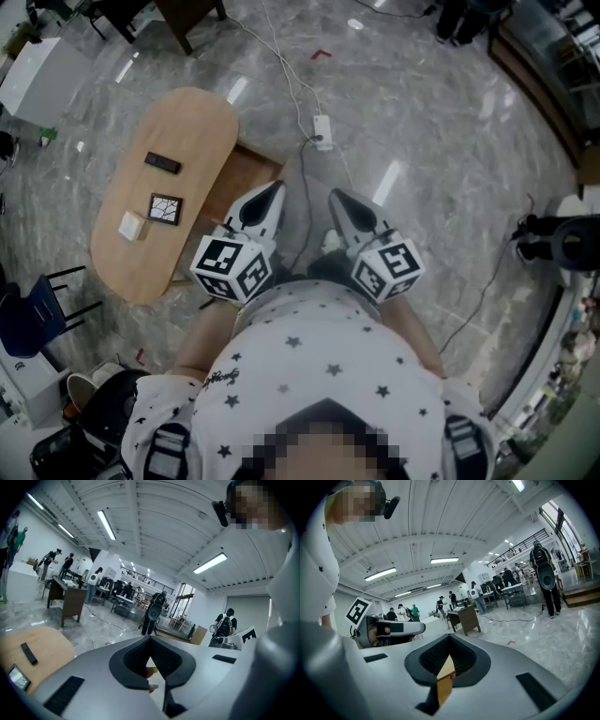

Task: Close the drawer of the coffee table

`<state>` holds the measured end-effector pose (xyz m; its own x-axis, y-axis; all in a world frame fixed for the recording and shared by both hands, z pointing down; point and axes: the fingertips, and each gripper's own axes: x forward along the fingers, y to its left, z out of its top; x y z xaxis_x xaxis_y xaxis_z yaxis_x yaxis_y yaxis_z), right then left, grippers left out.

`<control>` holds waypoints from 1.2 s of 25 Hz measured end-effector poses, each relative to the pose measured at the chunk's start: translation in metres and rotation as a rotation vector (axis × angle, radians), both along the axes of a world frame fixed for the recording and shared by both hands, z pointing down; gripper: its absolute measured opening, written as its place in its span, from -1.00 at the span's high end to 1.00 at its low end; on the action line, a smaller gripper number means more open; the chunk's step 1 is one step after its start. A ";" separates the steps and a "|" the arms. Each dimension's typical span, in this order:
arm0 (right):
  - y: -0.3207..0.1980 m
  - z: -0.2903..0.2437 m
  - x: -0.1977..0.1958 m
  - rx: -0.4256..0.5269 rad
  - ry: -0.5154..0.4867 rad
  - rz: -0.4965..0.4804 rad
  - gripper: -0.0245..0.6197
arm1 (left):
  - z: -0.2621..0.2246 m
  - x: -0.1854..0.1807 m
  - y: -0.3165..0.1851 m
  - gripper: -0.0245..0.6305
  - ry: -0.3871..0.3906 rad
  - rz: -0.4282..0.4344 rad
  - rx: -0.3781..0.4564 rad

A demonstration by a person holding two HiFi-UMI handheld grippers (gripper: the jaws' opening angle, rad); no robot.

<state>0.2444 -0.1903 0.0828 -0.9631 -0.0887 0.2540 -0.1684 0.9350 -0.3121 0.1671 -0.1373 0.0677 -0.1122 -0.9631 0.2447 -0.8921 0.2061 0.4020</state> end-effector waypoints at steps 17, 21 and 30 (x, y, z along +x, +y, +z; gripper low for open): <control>-0.060 0.022 -0.016 -0.018 0.027 -0.336 0.90 | 0.019 -0.013 -0.013 0.90 0.014 -0.431 -0.012; -0.064 0.031 -0.020 -0.020 0.044 -0.419 0.90 | 0.025 -0.015 -0.002 0.90 0.012 -0.543 -0.017; -0.062 0.052 -0.025 -0.030 0.077 -0.575 0.90 | 0.044 -0.004 0.026 0.90 0.033 -0.728 -0.071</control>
<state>0.2198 -0.2524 0.1351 -0.8331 0.4518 0.3193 0.3407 0.8737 -0.3473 0.1628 -0.1110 0.1113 -0.7096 -0.6289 0.3177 -0.5067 0.7688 0.3901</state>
